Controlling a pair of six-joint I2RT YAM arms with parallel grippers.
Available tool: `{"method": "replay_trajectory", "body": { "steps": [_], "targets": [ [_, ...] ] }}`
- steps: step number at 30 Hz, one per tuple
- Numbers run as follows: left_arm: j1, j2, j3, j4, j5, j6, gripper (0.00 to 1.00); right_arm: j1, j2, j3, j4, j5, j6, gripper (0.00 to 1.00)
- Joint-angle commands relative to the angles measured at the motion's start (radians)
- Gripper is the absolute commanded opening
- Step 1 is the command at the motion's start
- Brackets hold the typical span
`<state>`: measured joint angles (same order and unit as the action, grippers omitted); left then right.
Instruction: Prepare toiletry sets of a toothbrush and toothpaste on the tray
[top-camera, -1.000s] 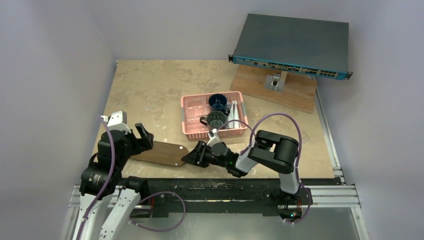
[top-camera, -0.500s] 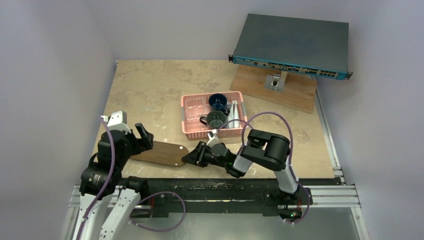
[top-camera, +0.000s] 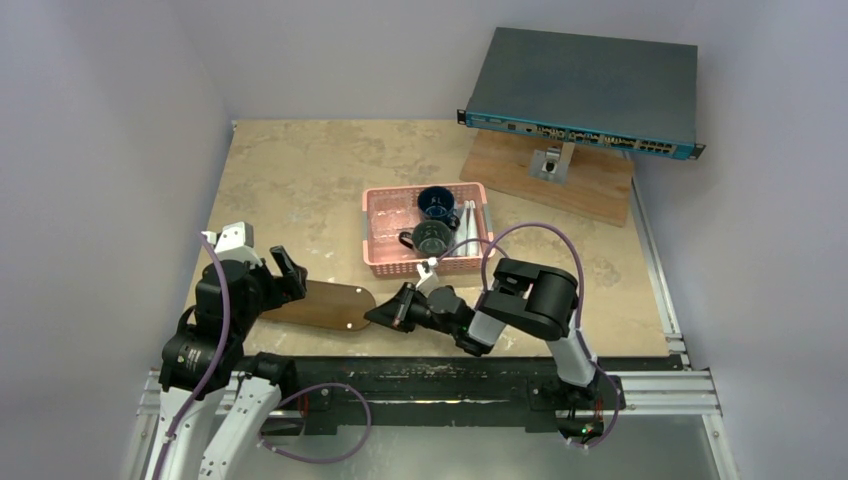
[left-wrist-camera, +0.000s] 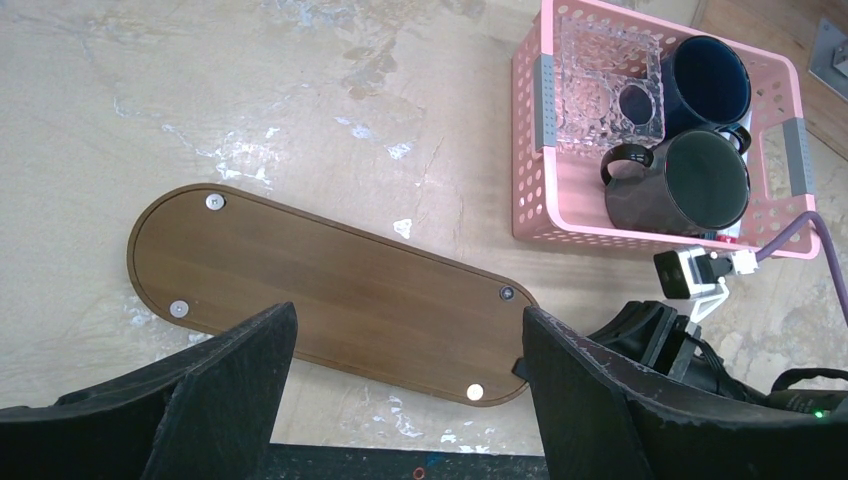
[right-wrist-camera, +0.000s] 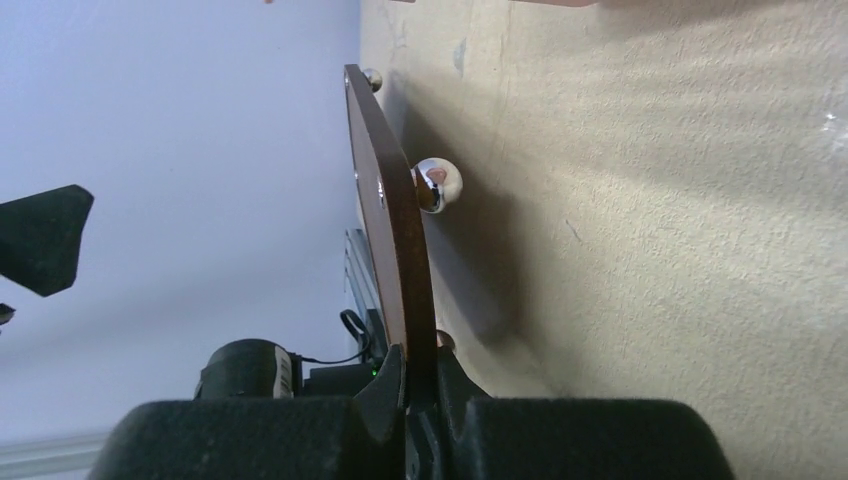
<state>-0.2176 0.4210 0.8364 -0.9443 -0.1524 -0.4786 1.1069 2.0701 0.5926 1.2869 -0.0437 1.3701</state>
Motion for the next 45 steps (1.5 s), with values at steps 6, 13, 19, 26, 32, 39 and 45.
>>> {"method": "replay_trajectory", "body": {
  "steps": [6, 13, 19, 26, 32, 39, 45],
  "targets": [
    [-0.005, 0.009, 0.000, 0.028, -0.002, 0.004, 0.82, -0.016, -0.099, -0.103, 0.028, 0.060, -0.005, 0.00],
    [-0.005, 0.007, 0.002, 0.028, -0.004, 0.003, 0.82, -0.033, -0.212, -0.196, -0.041, 0.048, -0.020, 0.00],
    [-0.005, 0.005, 0.000, 0.028, -0.006, 0.003, 0.82, -0.074, -0.314, -0.295, -0.084, -0.004, -0.031, 0.00],
    [-0.003, 0.007, 0.000, 0.028, -0.004, 0.003, 0.82, -0.115, -0.417, -0.387, -0.171, -0.071, -0.040, 0.00],
    [-0.005, 0.007, 0.000, 0.030, 0.000, 0.003, 0.82, -0.158, -0.505, -0.473, -0.238, -0.111, -0.053, 0.00],
    [-0.005, 0.007, 0.000, 0.031, 0.004, 0.003, 0.82, -0.219, -0.685, -0.540, -0.464, -0.107, -0.093, 0.00],
    [-0.005, 0.008, 0.000, 0.032, 0.008, 0.003, 0.82, -0.269, -0.905, -0.551, -0.753, -0.067, -0.142, 0.03]
  ]
}}
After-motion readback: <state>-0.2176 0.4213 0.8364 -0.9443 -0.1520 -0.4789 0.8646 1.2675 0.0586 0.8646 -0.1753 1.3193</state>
